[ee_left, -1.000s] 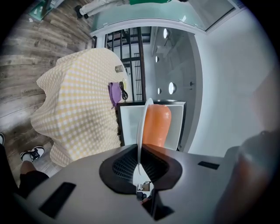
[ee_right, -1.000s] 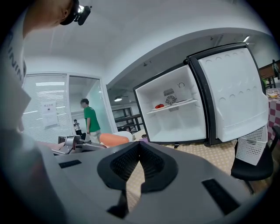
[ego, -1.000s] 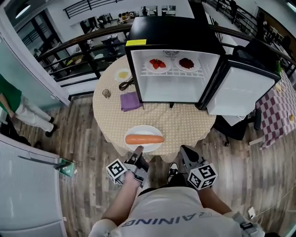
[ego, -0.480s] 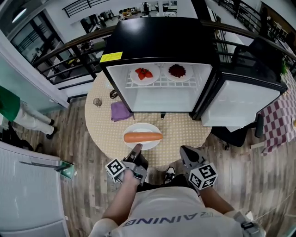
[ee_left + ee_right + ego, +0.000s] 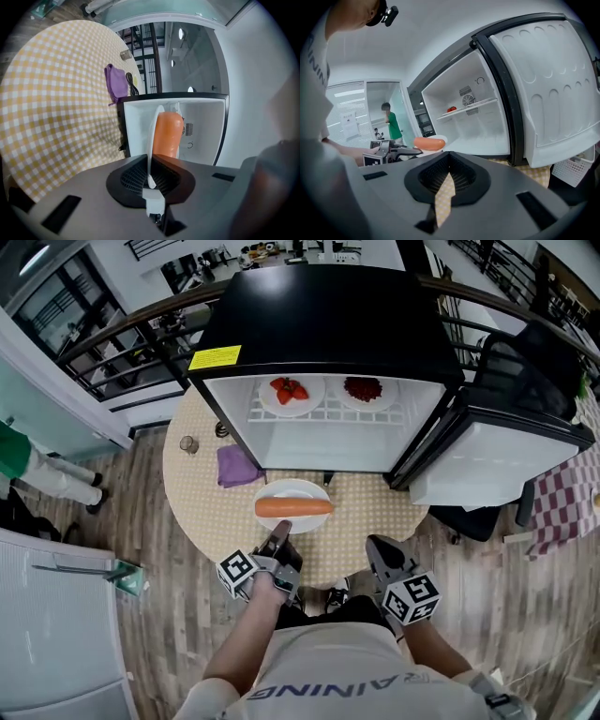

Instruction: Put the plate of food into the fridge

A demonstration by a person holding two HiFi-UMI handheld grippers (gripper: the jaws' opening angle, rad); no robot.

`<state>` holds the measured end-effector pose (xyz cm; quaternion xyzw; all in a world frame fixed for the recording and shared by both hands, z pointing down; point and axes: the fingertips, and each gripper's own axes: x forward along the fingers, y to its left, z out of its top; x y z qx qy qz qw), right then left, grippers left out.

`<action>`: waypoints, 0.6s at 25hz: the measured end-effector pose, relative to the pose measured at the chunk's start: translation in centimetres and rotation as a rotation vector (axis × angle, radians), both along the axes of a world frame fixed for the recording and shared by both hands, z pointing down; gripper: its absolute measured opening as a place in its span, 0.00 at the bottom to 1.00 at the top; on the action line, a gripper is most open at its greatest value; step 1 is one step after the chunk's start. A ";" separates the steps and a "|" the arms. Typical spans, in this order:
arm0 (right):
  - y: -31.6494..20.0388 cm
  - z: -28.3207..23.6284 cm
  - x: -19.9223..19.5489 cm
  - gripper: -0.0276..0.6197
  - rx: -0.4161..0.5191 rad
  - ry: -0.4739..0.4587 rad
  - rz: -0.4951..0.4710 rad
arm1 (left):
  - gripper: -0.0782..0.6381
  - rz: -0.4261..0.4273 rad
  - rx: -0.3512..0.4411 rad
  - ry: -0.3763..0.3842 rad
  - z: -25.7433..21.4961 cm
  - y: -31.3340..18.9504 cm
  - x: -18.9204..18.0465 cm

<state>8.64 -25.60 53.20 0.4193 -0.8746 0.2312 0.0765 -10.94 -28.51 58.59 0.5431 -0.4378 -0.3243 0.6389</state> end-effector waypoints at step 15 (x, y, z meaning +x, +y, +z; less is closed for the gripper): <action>-1.9 2.1 -2.8 0.07 -0.061 0.021 0.057 | 0.14 -0.005 -0.029 -0.036 4.3 -12.3 0.0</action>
